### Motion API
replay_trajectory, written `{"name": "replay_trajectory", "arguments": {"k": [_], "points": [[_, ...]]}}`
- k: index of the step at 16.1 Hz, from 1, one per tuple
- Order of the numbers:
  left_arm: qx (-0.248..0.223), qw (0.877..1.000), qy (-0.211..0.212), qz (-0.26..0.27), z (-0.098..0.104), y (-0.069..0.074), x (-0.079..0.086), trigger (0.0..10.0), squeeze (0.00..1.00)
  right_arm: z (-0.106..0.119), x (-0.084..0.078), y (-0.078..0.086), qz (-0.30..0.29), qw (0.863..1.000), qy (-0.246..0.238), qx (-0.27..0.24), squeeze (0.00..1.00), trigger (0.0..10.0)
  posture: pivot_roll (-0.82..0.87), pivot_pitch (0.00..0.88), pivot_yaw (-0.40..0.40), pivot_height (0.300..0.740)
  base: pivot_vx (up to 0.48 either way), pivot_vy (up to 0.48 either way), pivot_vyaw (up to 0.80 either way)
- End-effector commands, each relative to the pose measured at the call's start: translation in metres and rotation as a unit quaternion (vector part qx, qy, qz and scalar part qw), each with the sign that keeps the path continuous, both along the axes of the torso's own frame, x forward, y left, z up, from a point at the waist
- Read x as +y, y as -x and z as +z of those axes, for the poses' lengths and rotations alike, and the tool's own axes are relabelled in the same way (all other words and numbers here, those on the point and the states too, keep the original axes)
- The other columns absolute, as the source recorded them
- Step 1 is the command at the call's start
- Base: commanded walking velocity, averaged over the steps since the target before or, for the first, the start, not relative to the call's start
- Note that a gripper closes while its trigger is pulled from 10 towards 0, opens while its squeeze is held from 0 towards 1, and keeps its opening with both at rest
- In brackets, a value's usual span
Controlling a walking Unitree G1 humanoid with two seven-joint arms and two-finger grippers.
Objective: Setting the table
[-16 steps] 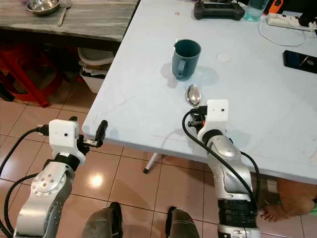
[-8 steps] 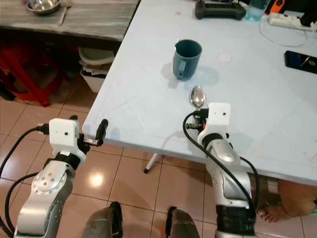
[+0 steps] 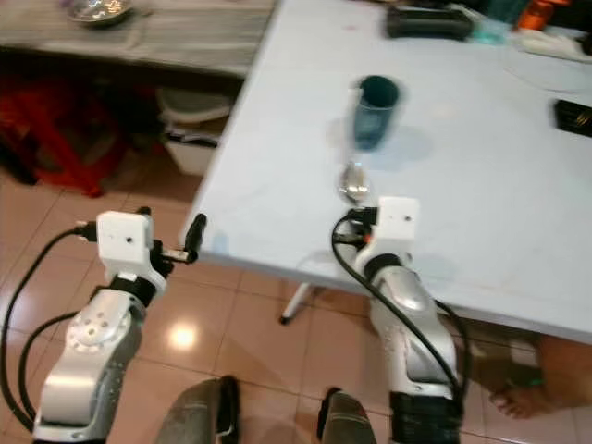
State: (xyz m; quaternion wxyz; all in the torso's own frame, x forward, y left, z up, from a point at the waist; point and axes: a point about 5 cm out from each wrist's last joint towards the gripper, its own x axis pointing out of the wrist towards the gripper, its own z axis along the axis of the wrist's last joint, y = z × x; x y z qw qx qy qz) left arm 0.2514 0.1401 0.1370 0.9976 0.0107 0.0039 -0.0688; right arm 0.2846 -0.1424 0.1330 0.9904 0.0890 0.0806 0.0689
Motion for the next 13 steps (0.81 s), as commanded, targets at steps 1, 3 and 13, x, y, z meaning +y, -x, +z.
{"name": "replay_trajectory", "arguments": {"k": [1,3,13], "points": [[0.003,1.0,0.002,0.002,-0.002,0.0,0.001,10.0,0.0,-0.002,0.002,0.002,0.008,1.0,-0.004,0.003,0.0,0.0,0.01,0.185,0.008,0.74,0.0,0.48,0.0],[-0.004,1.0,0.001,0.005,-0.001,0.0,0.002,10.0,0.0,0.002,0.002,0.001,0.004,1.0,0.003,-0.019,0.0,0.0,0.01,0.179,0.007,0.74,0.0,0.48,0.0],[-0.03,0.999,0.002,-0.014,0.006,-0.007,-0.002,10.0,0.0,0.009,-0.014,-0.002,-0.029,0.997,0.028,-0.063,0.0,0.0,0.0,0.158,0.008,0.74,0.186,0.399,0.0]]}}
